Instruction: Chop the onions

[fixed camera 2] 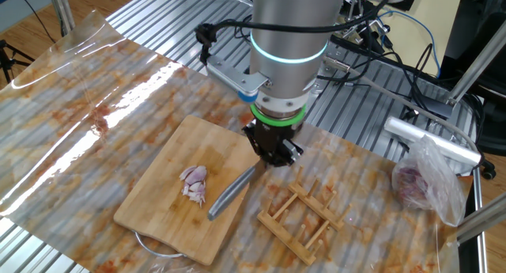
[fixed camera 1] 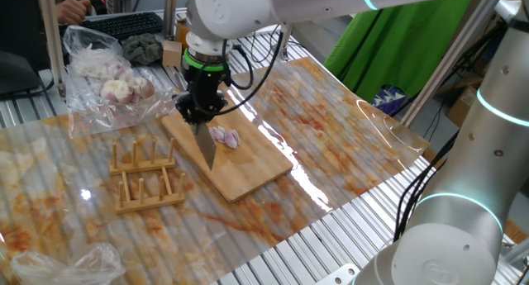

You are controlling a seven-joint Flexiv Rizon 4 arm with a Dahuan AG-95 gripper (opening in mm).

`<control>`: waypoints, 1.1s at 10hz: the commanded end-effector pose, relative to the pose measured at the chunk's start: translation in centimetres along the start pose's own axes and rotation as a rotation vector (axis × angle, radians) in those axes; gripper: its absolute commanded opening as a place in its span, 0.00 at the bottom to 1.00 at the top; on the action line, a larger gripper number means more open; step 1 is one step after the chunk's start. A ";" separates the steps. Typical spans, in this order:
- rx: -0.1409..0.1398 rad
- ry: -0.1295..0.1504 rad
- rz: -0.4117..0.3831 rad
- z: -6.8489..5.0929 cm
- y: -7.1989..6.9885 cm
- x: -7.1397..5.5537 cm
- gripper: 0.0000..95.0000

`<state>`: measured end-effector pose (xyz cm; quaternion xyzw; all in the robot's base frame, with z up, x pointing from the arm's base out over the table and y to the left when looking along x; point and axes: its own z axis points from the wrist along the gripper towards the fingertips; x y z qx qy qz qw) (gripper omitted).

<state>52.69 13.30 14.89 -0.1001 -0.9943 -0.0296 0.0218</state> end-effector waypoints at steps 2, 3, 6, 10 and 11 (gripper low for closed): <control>0.010 -0.006 0.078 0.1 2.2 -0.5 0.00; 0.011 -0.006 0.090 0.2 3.0 -0.6 0.00; 0.003 -0.010 0.088 1.2 4.2 -0.4 0.00; 0.000 -0.029 0.059 3.8 5.2 -1.0 0.00; -0.001 -0.031 0.057 4.3 5.4 -1.1 0.00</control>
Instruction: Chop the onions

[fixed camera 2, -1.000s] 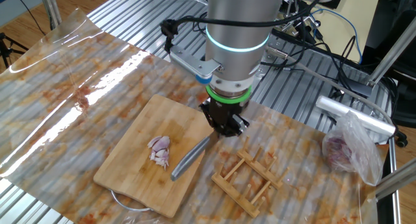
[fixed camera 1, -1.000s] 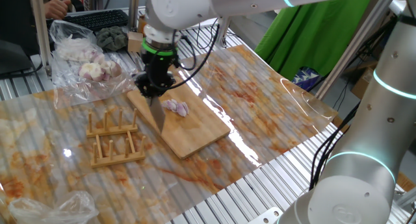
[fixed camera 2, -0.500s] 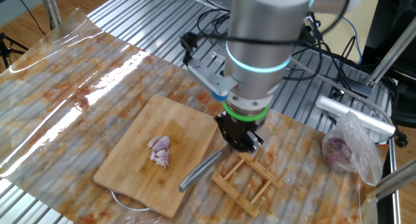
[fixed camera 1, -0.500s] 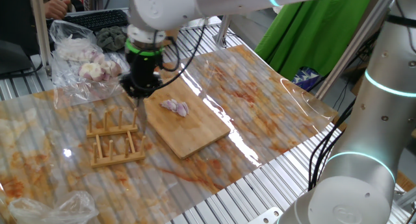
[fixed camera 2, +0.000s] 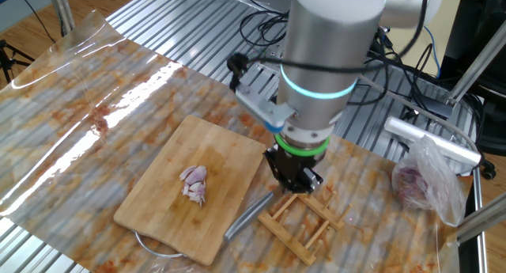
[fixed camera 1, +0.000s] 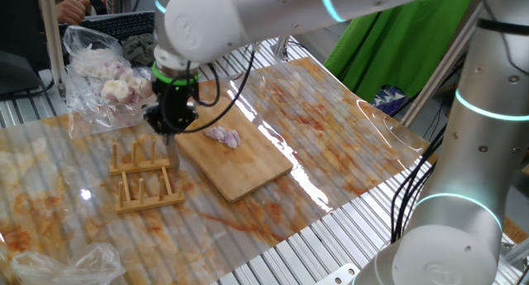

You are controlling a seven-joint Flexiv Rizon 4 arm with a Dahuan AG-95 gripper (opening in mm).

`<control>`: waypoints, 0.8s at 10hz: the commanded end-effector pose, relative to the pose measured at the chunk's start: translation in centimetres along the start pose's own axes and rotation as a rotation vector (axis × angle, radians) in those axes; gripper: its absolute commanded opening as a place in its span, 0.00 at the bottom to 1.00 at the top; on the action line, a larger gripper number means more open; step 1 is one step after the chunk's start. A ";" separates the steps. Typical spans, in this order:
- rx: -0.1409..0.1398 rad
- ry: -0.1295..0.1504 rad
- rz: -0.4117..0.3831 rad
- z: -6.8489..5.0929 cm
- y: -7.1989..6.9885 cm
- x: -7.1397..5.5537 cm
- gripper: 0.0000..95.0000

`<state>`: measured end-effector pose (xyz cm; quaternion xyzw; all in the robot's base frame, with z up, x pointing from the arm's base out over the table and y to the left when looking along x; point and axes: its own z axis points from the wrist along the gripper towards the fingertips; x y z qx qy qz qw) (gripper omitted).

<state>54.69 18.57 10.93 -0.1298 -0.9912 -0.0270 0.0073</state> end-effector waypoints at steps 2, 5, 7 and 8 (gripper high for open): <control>-0.002 -0.007 -0.010 1.5 0.2 -0.2 0.00; 0.002 -0.021 -0.025 3.2 0.2 0.0 0.00; 0.001 -0.028 -0.031 4.0 0.1 0.2 0.00; 0.001 -0.028 -0.030 4.4 0.1 0.3 0.00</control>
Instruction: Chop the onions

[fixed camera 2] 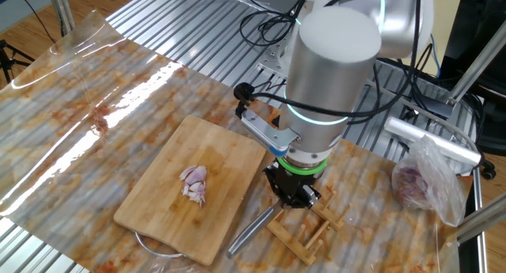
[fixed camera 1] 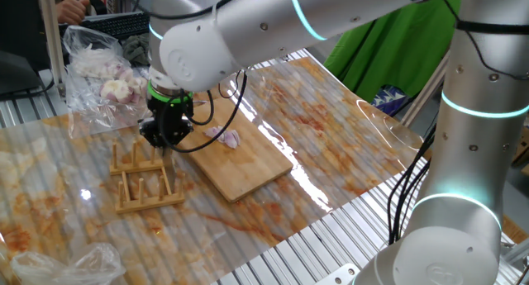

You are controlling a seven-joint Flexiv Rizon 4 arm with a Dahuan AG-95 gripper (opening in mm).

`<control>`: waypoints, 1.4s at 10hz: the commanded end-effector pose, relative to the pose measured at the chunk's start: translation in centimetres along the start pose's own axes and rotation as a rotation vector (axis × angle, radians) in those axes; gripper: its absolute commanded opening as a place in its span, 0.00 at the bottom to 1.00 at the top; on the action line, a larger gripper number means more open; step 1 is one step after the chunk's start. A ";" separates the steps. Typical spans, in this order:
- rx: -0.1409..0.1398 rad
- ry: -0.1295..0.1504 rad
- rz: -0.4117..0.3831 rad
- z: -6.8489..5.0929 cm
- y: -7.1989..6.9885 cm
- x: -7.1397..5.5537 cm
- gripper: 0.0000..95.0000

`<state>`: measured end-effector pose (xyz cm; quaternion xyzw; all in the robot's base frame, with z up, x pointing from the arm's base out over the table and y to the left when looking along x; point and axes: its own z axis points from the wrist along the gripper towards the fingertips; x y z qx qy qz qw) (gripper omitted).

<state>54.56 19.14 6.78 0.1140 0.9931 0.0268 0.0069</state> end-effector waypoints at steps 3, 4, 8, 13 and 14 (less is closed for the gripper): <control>0.000 -0.008 0.007 1.2 -0.4 0.4 0.00; 0.000 -0.009 0.006 1.4 -0.5 0.4 0.00; -0.002 -0.010 0.007 2.1 -0.5 0.5 0.00; -0.001 -0.015 0.017 2.5 -0.6 0.5 0.00; -0.001 -0.015 0.018 2.5 -0.6 0.5 0.00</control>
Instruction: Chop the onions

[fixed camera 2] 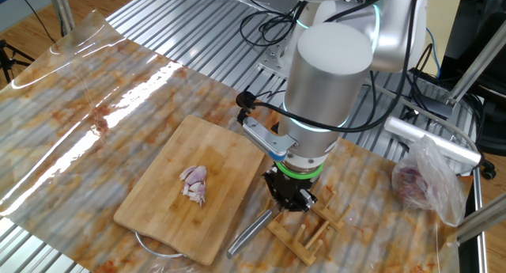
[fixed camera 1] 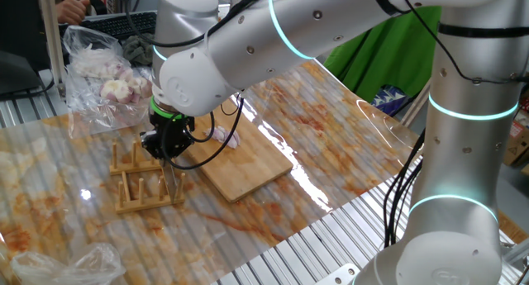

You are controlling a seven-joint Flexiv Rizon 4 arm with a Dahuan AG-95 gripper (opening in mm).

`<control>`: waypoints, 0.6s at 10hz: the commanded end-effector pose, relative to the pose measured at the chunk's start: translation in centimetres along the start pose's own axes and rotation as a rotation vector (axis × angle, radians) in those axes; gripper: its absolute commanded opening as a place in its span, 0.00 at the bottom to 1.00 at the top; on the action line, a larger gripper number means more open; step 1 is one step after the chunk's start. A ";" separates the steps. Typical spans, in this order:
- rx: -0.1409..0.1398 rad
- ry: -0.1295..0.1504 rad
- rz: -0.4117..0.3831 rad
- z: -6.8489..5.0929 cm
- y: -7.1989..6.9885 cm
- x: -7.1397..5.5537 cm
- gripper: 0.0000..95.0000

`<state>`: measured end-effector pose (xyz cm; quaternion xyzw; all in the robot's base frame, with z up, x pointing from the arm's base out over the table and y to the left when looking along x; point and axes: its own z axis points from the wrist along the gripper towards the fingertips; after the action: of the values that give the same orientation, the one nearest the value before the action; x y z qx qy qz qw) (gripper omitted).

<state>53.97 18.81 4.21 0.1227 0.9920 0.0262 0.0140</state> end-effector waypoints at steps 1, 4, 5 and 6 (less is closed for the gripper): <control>0.000 -0.001 0.001 0.0 0.0 0.0 0.00; 0.001 0.001 0.009 0.0 0.0 0.0 0.20; 0.002 0.000 0.009 0.0 0.0 0.0 0.20; 0.003 0.000 0.010 0.0 0.0 0.0 0.20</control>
<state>53.96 18.85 4.30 0.1271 0.9915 0.0250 0.0134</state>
